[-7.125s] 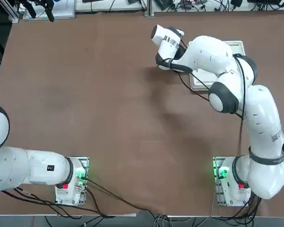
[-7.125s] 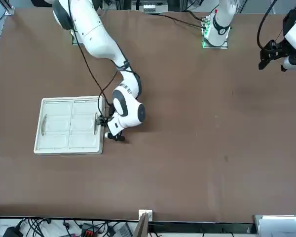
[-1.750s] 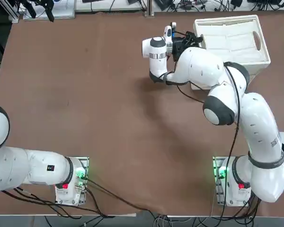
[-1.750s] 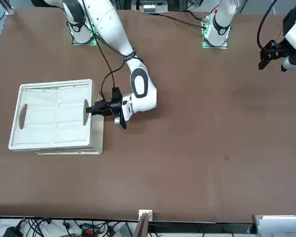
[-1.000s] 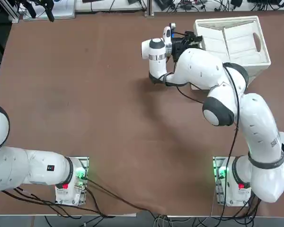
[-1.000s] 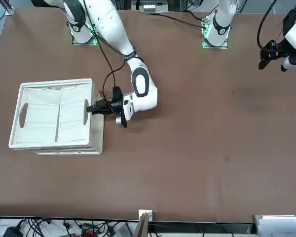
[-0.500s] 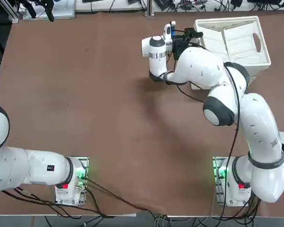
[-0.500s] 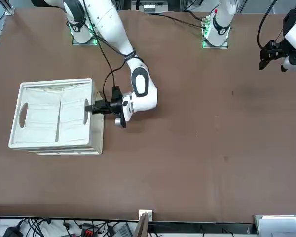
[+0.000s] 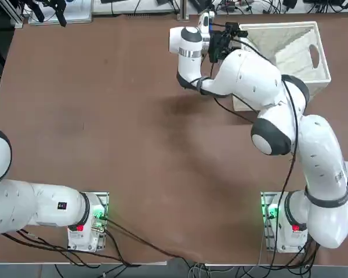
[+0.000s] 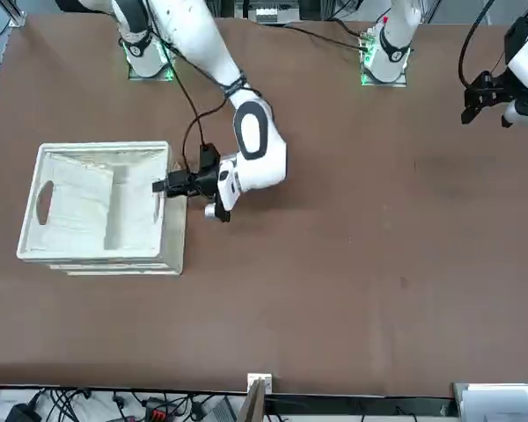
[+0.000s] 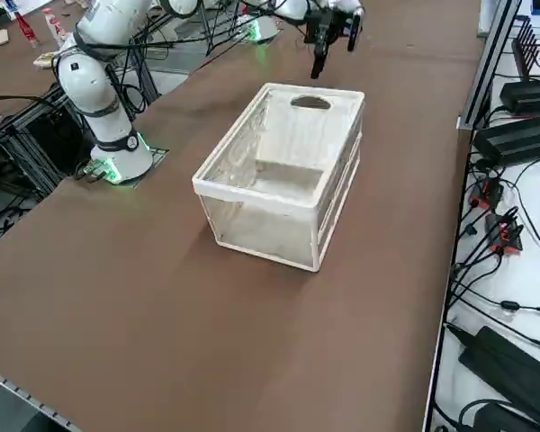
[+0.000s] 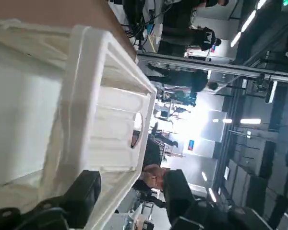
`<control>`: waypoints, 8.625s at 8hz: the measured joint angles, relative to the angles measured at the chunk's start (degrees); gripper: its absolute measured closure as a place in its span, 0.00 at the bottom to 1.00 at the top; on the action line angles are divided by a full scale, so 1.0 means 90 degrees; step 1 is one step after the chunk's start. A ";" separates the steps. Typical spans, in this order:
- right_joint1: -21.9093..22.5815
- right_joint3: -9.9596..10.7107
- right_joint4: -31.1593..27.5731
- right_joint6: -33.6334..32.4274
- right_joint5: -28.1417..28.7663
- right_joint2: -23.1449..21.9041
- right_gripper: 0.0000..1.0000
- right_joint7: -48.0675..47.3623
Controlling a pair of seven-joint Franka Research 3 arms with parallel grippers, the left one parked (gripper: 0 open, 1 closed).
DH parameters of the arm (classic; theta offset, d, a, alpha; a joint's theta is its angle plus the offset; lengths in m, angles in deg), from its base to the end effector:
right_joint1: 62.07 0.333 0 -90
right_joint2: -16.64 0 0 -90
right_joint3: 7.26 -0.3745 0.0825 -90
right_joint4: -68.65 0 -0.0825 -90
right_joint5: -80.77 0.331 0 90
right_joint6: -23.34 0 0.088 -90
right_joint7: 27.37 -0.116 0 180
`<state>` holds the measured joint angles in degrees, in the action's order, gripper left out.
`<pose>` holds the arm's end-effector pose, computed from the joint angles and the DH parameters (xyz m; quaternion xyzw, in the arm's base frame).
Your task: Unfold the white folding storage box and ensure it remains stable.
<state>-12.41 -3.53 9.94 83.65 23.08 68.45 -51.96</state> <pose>0.5450 0.4156 0.3889 0.7750 0.1067 -0.0053 0.6229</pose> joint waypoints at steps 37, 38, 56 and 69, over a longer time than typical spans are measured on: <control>-0.3638 0.1237 -0.6401 0.6882 0.6252 -0.4332 0.98 0.3567; -0.3661 0.1286 -0.6414 0.6876 0.5609 -0.4221 0.98 0.3306; -0.4544 0.0354 -0.4146 0.4299 0.6009 -0.4711 0.92 0.2802; -0.4731 0.0413 -0.2744 0.3017 0.6481 -0.4995 0.00 0.2850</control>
<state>-54.99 0.18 -14.75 110.80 81.40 23.50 -26.31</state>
